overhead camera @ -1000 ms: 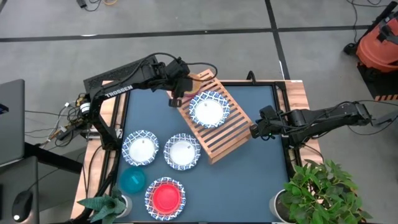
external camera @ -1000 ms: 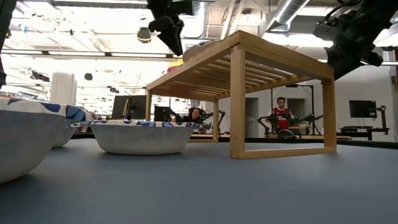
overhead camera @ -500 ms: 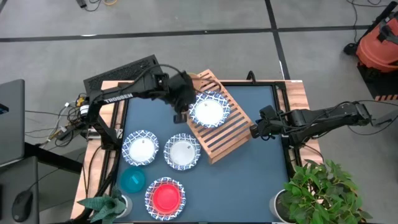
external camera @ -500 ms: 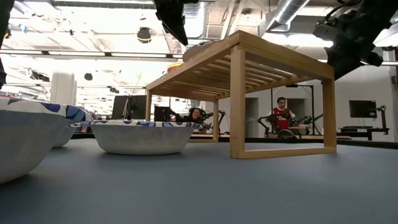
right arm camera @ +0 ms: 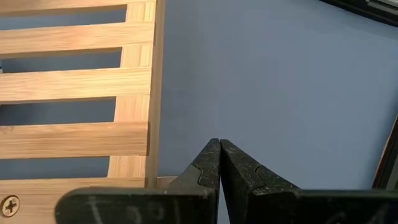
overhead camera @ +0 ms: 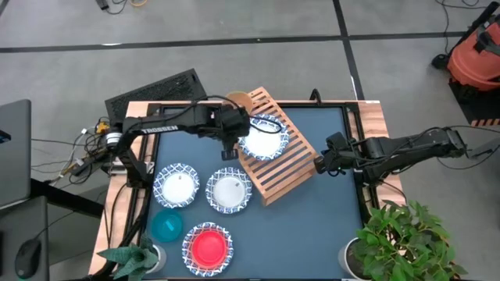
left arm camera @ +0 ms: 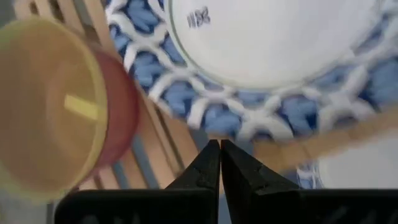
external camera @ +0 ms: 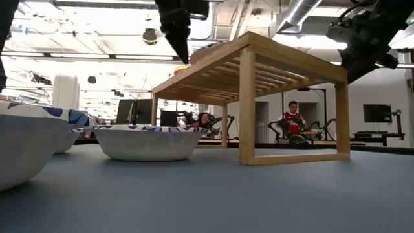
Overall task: Place and stack bowls onto a shelf
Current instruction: Adjust the white bowl on the shelf, then stack the blue bowl on top of the yellow bowl on the shelf
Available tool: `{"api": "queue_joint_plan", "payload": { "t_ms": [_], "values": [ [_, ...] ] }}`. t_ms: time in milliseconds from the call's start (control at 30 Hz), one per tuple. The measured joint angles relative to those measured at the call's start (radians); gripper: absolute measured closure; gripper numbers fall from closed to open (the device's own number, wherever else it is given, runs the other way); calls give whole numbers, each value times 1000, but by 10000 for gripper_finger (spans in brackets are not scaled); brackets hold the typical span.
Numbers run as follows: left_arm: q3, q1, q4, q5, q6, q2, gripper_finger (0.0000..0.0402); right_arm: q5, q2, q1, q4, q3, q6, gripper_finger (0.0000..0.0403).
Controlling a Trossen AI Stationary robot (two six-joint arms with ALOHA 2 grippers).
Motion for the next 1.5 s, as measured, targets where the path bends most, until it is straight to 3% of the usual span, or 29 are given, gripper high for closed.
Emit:
{"api": "queue_joint_plan", "payload": {
  "t_ms": [367, 700, 867, 1067, 1233, 1500],
  "values": [
    [-19, -31, 112, 24, -27, 15, 401, 0, 0, 2, 0, 0, 0, 367],
    [-16, -124, 159, 125, -49, 8, 401, -1, 0, 2, 0, 0, 0, 367],
    [-16, -179, 65, 167, -156, -45, 402, -7, 0, 2, 1, 0, 0, 367],
    [-15, -244, -153, 250, -423, -138, 399, -9, 0, 2, 2, 0, 0, 367],
    [-15, -375, -250, 316, -500, -171, 368, -7, 0, 2, 3, 0, -2, 367],
    [-28, -655, -280, 357, -442, -127, 276, -4, 0, 2, 5, 0, -24, 367]
  ]
}}
